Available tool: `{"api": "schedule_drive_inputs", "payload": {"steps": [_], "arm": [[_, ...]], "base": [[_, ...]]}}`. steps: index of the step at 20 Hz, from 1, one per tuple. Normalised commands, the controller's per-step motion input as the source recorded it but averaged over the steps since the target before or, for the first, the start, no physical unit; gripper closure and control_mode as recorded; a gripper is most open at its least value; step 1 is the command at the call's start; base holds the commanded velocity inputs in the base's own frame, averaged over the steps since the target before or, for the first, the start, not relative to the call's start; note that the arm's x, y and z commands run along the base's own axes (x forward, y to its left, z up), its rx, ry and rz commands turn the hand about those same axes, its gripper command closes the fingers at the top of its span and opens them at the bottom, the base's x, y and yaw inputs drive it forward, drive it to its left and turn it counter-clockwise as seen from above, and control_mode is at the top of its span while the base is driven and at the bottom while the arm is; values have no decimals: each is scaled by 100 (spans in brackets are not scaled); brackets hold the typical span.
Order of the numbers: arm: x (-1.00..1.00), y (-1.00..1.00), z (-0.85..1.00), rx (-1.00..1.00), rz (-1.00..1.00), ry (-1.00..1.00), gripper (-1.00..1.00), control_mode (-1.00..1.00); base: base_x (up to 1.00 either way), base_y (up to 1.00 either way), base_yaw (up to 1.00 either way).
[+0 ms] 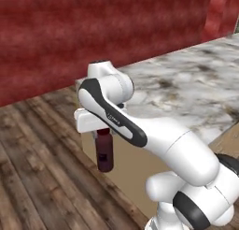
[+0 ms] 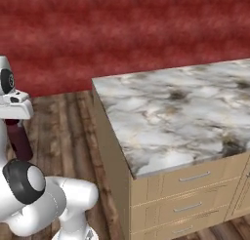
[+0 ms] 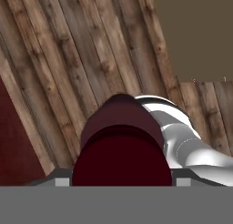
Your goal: There is a wine glass and glass cup on the dining counter. Place the wine bottle next to the wine glass and the juice bottle next to the glass cup.
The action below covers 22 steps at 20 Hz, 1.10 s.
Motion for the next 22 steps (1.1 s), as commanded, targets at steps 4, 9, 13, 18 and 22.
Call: {"api": "schedule_drive_inputs", "payload": {"steps": [4,9,13,18,22], "arm": [[0,0,0,0,0,0,100,100],[0,0,0,0,0,0,100,100],[0,0,0,0,0,0,100,100],[0,0,0,0,0,0,100,100],[0,0,0,0,0,0,100,100]], "base": [[26,83,-9],[49,77,-6],[64,68,-5],[68,65,-5],[73,59,-7]]}}
